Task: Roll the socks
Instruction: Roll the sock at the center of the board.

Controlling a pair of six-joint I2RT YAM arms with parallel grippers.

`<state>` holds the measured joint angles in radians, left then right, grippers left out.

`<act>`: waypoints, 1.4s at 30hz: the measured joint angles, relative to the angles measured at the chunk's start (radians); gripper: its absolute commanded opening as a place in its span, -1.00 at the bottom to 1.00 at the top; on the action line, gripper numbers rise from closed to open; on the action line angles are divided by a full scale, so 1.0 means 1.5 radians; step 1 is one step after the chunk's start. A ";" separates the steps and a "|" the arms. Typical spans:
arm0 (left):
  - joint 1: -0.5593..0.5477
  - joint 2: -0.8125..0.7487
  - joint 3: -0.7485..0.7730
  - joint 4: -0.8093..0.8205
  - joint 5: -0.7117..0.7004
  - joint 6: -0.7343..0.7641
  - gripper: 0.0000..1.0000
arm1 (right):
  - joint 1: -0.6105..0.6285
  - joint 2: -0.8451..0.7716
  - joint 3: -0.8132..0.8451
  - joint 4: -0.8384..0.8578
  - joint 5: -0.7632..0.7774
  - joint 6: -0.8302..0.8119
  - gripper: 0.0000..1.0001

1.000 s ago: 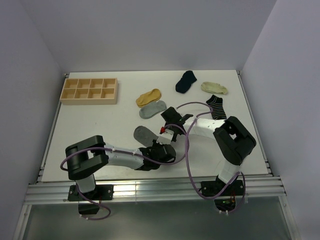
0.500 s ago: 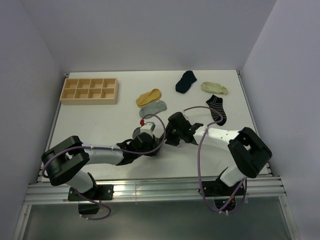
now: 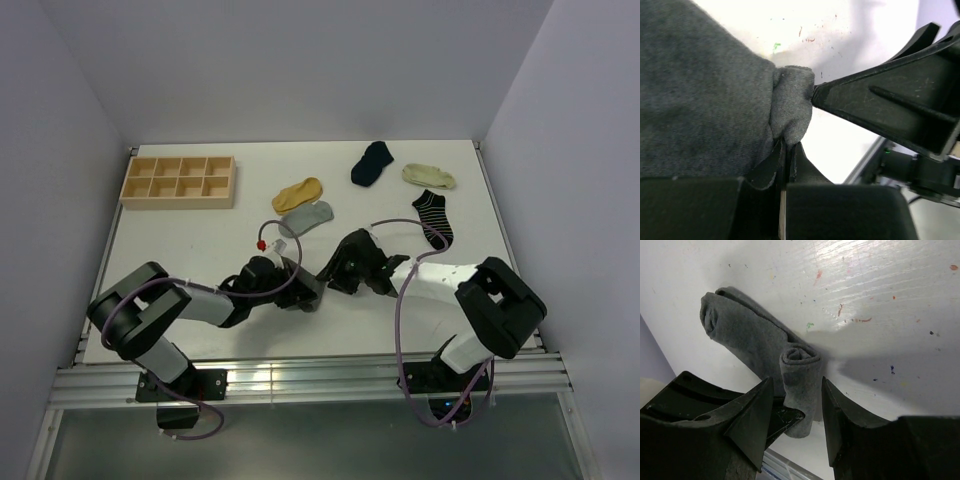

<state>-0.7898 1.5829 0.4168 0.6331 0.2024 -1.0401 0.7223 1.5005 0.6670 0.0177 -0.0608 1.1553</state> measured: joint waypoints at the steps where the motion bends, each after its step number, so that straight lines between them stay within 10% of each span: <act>1: 0.006 0.004 -0.007 0.014 0.011 -0.011 -0.98 | 0.000 0.003 -0.002 0.006 -0.002 0.001 0.01; 22: 0.096 0.152 -0.098 0.330 0.149 -0.190 -0.93 | 0.000 0.070 0.002 0.070 -0.042 -0.005 0.01; 29: 0.097 0.152 -0.098 0.330 0.151 -0.190 -0.88 | 0.000 0.089 0.010 0.079 -0.054 -0.013 -0.44; 34: 0.097 0.152 -0.098 0.329 0.151 -0.188 -0.63 | 0.000 0.093 0.016 0.073 -0.054 -0.022 -1.00; 42: 0.095 0.057 -0.089 0.196 0.113 -0.135 -0.06 | 0.000 0.093 0.058 -0.010 -0.032 -0.041 -1.00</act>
<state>-0.6468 1.6688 0.2840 0.9264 0.3717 -1.2419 0.7227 1.6405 0.7540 0.0029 -0.1081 1.0935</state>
